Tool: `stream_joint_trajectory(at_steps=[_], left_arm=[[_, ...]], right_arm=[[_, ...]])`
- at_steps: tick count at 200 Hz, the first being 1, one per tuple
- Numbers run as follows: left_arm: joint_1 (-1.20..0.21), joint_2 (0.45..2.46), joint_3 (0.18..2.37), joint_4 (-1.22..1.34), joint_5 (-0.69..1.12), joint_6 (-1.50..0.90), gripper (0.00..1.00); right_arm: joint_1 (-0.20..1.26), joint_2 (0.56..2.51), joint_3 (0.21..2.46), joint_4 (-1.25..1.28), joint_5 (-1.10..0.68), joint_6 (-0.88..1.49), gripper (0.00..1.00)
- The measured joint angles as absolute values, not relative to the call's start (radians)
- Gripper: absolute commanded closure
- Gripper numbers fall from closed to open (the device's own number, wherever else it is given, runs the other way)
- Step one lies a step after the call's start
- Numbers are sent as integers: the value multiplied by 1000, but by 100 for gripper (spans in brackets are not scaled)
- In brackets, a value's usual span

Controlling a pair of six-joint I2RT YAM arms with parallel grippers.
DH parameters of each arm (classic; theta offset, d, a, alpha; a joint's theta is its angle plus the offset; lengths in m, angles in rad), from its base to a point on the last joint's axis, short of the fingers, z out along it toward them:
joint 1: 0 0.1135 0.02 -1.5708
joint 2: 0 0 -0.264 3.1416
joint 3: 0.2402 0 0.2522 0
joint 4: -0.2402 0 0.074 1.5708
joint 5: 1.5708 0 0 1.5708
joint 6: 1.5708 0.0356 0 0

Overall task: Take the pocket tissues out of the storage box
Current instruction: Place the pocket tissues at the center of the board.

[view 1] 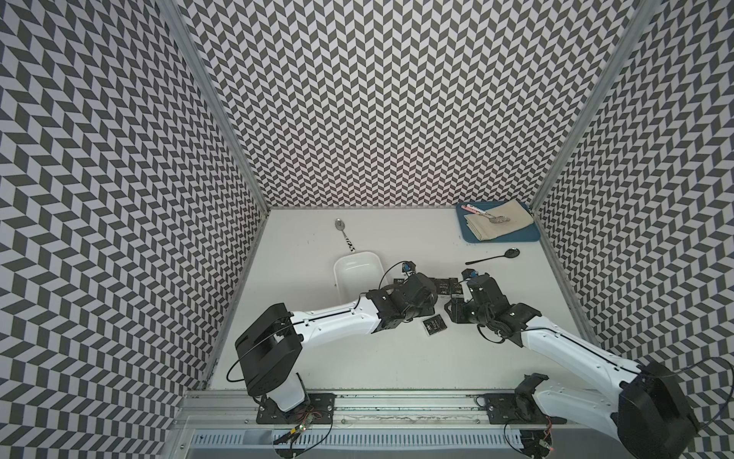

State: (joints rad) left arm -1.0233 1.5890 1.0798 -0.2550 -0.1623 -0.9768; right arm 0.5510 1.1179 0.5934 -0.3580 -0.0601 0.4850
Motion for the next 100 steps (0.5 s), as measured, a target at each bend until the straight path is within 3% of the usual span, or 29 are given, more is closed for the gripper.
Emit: stream_joint_trajectory(at_steps=[55, 100], left_arm=[[-935, 1409, 1031, -301, -225, -920, 69], [-852, 1275, 975, -379, -305, -876, 67]], right_arm=[[570, 1090, 562, -365, -105, 528, 56], [693, 1027, 459, -355, -121, 683, 55]])
